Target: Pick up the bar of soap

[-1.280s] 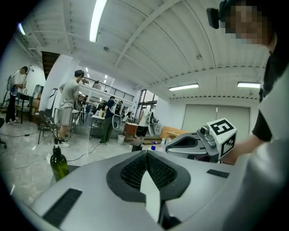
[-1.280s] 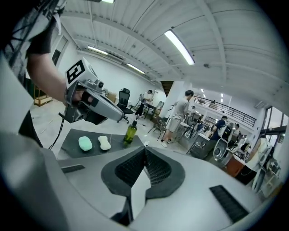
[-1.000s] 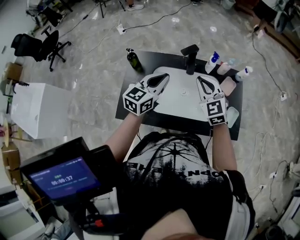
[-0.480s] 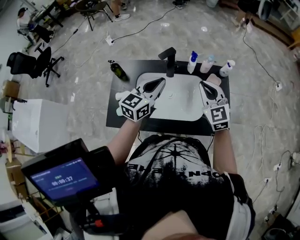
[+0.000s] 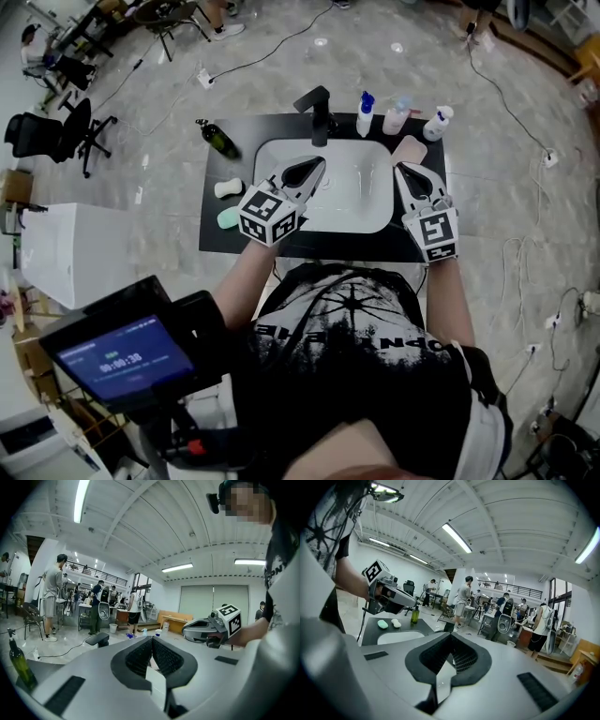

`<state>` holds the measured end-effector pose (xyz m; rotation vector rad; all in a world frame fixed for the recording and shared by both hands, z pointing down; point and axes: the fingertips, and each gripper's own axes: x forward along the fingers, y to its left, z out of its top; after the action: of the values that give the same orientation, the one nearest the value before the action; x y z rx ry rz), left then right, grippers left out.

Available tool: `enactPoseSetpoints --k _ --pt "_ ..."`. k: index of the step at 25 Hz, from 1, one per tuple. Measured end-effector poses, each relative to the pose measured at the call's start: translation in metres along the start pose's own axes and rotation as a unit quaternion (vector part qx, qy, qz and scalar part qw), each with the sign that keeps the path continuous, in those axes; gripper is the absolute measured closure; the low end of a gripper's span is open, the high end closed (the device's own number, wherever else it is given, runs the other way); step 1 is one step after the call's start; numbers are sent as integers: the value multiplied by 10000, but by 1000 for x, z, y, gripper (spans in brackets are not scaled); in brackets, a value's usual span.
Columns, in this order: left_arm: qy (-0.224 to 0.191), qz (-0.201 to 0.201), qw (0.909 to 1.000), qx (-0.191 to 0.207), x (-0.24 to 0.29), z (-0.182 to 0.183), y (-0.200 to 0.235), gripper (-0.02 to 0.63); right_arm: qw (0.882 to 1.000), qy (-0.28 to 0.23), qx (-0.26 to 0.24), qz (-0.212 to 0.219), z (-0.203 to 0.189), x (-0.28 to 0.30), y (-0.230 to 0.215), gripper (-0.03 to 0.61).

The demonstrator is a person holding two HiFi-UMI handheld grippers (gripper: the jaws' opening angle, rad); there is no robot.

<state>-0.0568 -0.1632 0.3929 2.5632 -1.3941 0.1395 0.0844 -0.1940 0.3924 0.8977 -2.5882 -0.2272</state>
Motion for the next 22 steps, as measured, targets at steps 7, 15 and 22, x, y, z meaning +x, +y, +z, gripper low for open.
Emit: enactPoseSetpoints --k 7,15,22 --pt "-51 17 10000 -49 5 3 -5 601 9998 -38 -102 163 2 1 5 565" --pt "-88 29 10000 -30 9 4 -9 601 9995 -25 -201 241 0 3 5 566" --pt "-93 35 9999 -23 6 10 -6 601 9994 -40 -224 250 7 7 7 566"
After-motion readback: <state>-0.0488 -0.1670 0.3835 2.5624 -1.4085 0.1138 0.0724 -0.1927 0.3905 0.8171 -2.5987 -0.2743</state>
